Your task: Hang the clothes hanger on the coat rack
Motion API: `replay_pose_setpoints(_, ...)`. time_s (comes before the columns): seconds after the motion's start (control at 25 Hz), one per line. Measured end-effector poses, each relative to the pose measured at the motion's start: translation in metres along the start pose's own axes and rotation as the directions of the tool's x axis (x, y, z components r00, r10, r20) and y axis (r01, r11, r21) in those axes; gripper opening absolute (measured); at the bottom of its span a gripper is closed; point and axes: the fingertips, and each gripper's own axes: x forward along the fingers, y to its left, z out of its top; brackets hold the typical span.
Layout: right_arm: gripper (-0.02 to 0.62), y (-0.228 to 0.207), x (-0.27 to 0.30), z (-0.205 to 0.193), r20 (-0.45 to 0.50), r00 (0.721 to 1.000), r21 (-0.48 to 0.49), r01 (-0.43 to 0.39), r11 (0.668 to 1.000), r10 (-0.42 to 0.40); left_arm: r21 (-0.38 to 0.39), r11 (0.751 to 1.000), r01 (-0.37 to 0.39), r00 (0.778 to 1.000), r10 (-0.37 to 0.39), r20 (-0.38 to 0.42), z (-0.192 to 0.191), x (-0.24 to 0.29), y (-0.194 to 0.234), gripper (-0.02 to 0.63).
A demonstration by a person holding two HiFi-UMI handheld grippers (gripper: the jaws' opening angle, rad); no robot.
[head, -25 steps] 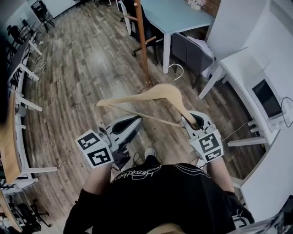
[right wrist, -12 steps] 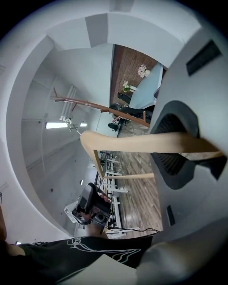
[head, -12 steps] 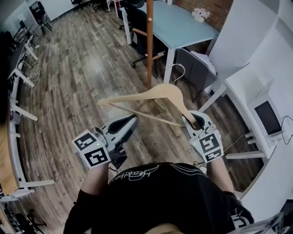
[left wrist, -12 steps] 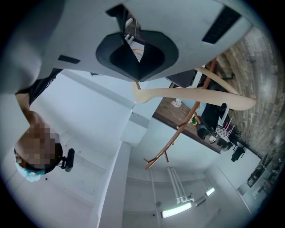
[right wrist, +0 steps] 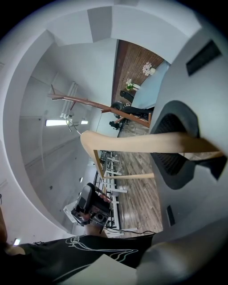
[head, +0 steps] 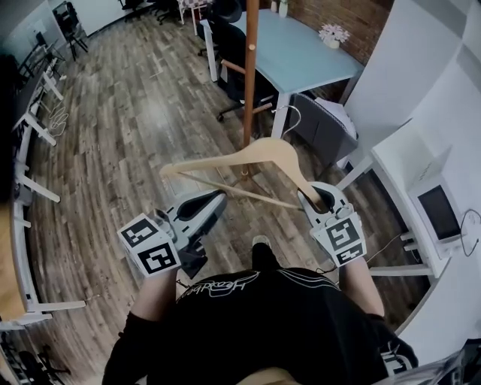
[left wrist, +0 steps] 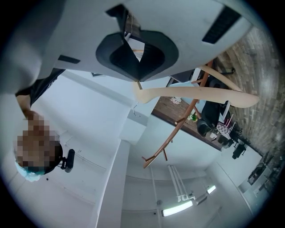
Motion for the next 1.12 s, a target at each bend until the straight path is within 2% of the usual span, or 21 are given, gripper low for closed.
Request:
replay_pose_setpoints(0.2, 0.081, -0.038, 0.032, 0.006, 0.018, 1.0, -0.013, -0.02, 1.0, 0.02, 0.015, 1.0, -0.023, 1.0, 0.022, 0.015, 0.02, 0.027, 0.028, 0.006)
replay_pose_setpoints(0.68, 0.081, -0.137, 0.121, 0.015, 0.027, 0.996, -0.045, -0.084, 0.995, 0.085, -0.015, 0.996, -0.09, 0.995, 0.091, 0.043, 0.05, 0.104, 0.106, 0.006)
replay_pose_setpoints(1.12, 0.081, -0.185, 0.197, 0.023, 0.05, 0.984, -0.096, -0.164, 0.982, 0.169, -0.043, 0.98, -0.193, 0.977, 0.196, 0.079, 0.062, 0.134, 0.166, 0.006)
